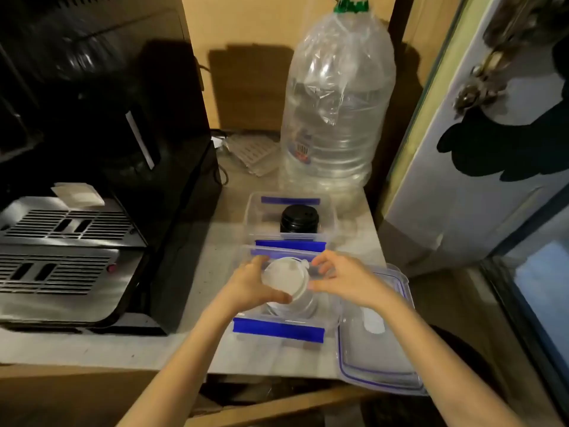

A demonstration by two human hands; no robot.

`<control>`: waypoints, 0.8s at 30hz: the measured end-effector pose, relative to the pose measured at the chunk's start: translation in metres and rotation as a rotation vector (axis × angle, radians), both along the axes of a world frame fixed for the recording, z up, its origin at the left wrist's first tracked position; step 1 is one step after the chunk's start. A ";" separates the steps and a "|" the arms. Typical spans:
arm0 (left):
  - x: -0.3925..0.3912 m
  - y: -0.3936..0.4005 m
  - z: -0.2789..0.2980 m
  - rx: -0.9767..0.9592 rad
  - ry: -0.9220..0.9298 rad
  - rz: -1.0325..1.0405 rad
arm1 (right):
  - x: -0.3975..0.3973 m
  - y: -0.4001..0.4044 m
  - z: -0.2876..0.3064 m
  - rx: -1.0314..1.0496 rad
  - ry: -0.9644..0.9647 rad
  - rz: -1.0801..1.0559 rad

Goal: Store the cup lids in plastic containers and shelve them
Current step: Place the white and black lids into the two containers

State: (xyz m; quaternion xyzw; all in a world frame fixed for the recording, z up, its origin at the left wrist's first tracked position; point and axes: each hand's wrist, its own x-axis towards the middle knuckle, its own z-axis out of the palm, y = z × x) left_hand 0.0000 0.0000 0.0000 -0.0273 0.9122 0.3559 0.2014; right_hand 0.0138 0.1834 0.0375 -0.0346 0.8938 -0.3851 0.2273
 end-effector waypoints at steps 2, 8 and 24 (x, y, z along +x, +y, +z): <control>-0.001 0.001 -0.004 -0.011 0.003 -0.050 | 0.002 -0.005 -0.005 -0.026 0.009 -0.015; -0.011 -0.002 -0.019 0.178 -0.126 0.041 | 0.001 -0.018 -0.019 0.025 -0.021 -0.072; -0.005 0.016 -0.020 0.046 -0.014 0.131 | -0.006 -0.014 -0.020 -0.149 -0.241 -0.365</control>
